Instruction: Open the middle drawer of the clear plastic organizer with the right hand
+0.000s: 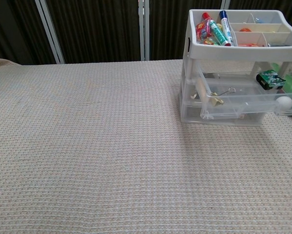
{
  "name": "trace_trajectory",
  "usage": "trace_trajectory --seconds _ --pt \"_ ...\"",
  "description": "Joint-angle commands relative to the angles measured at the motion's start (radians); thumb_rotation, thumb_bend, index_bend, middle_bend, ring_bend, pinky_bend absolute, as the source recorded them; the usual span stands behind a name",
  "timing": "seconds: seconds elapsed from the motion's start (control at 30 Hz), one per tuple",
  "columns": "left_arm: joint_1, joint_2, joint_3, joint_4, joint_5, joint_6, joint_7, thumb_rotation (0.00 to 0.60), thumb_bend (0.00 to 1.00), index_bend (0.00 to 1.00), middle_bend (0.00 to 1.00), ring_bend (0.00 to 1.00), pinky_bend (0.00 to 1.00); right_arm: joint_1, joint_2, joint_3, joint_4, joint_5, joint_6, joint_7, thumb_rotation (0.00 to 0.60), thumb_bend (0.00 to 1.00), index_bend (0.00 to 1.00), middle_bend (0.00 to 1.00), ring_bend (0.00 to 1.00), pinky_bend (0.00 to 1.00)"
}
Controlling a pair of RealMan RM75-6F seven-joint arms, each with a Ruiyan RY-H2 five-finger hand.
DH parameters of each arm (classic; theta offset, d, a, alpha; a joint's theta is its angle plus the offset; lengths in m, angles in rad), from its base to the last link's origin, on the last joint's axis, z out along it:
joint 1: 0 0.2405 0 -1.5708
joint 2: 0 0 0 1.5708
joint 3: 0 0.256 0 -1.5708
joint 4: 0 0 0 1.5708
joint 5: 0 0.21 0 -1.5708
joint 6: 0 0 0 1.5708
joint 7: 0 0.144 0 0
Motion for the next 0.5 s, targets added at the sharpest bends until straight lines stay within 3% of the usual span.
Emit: trace_trajectory --seconds 0.03,0.13,0.2,0.27,0.37,0.43,0.5 --pt "0.000 0.000 -0.001 0.000 0.000 0.002 -0.002 0.600 0.17 0.00 0.00 0.00 0.00 -0.002 -0.005 -0.001 0.007 -0.007 0.002 -0.001 0.600 0.17 0.36 0.73 0.78 0.63" --pt "0.001 0.001 -0.001 0.002 -0.002 0.001 -0.005 0.600 0.17 0.00 0.00 0.00 0.00 -0.009 -0.008 -0.003 0.013 -0.020 0.008 0.008 0.600 0.17 0.30 0.59 0.66 0.60" --pt "0.001 0.001 -0.002 0.002 -0.005 0.000 -0.008 0.600 0.17 0.00 0.00 0.00 0.00 -0.016 -0.009 -0.007 0.015 -0.039 0.023 0.014 0.600 0.17 0.26 0.47 0.52 0.52" --pt "0.002 0.001 -0.003 0.004 -0.011 -0.001 -0.012 0.600 0.17 0.00 0.00 0.00 0.00 -0.030 -0.010 -0.022 0.020 -0.083 0.054 0.024 0.600 0.16 0.15 0.26 0.30 0.37" --pt "0.002 0.001 -0.005 0.009 -0.015 -0.002 -0.016 0.600 0.17 0.00 0.00 0.00 0.00 -0.052 -0.013 -0.059 0.050 -0.178 0.100 0.069 0.600 0.15 0.02 0.04 0.05 0.13" --pt "0.002 0.000 -0.005 0.011 -0.015 -0.004 -0.019 0.600 0.17 0.00 0.00 0.00 0.00 -0.062 -0.017 -0.086 0.090 -0.250 0.128 0.109 0.600 0.14 0.00 0.00 0.00 0.02" --pt "0.002 0.000 -0.003 0.015 -0.015 -0.006 -0.018 0.600 0.17 0.00 0.00 0.00 0.00 -0.069 -0.017 -0.112 0.139 -0.311 0.150 0.127 0.600 0.11 0.00 0.00 0.00 0.00"
